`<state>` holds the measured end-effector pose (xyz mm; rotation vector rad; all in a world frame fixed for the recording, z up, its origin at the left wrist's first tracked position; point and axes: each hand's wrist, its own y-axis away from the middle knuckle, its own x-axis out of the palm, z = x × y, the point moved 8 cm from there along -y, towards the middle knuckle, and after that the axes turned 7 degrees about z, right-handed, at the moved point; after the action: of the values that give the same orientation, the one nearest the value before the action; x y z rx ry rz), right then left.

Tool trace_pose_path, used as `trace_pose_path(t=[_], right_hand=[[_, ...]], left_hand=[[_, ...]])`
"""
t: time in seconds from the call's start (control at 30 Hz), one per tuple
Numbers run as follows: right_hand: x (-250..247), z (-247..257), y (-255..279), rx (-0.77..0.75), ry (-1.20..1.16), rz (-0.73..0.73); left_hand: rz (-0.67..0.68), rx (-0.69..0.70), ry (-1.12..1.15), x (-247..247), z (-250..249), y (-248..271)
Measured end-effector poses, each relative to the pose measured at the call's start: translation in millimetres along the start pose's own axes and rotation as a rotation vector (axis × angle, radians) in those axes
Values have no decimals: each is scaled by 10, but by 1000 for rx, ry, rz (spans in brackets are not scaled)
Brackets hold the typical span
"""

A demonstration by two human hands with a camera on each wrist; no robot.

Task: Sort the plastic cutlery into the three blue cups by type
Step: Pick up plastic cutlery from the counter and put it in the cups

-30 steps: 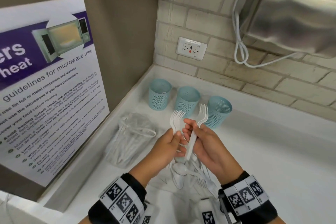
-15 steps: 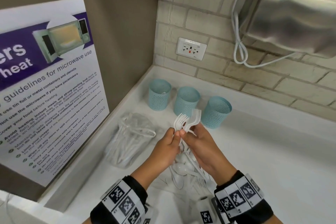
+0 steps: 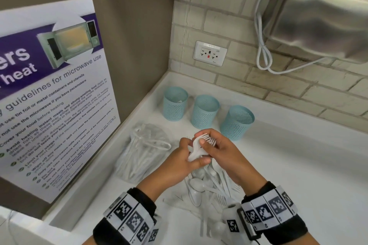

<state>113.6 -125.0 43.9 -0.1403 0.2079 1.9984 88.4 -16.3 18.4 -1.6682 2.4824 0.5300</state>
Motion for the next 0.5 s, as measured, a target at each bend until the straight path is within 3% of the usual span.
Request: trace_pose_path(t=[0.13, 0.2, 0.27, 0.37, 0.43, 0.5], right_hand=[[-133, 21, -19, -4, 268, -113], [-270, 29, 0, -11, 208, -255], [-337, 16, 49, 0, -36, -339], [-114, -44, 44, 92, -411, -163], [18, -20, 30, 117, -391, -43], [28, -1, 30, 151, -240, -26]], left_hand=[[25, -26, 63, 35, 35, 16], [16, -25, 27, -4, 44, 25], [1, -5, -109, -51, 50, 18], [-12, 33, -165, -65, 54, -1], [4, 35, -163, -29, 53, -11], [12, 26, -177, -16, 77, -10]])
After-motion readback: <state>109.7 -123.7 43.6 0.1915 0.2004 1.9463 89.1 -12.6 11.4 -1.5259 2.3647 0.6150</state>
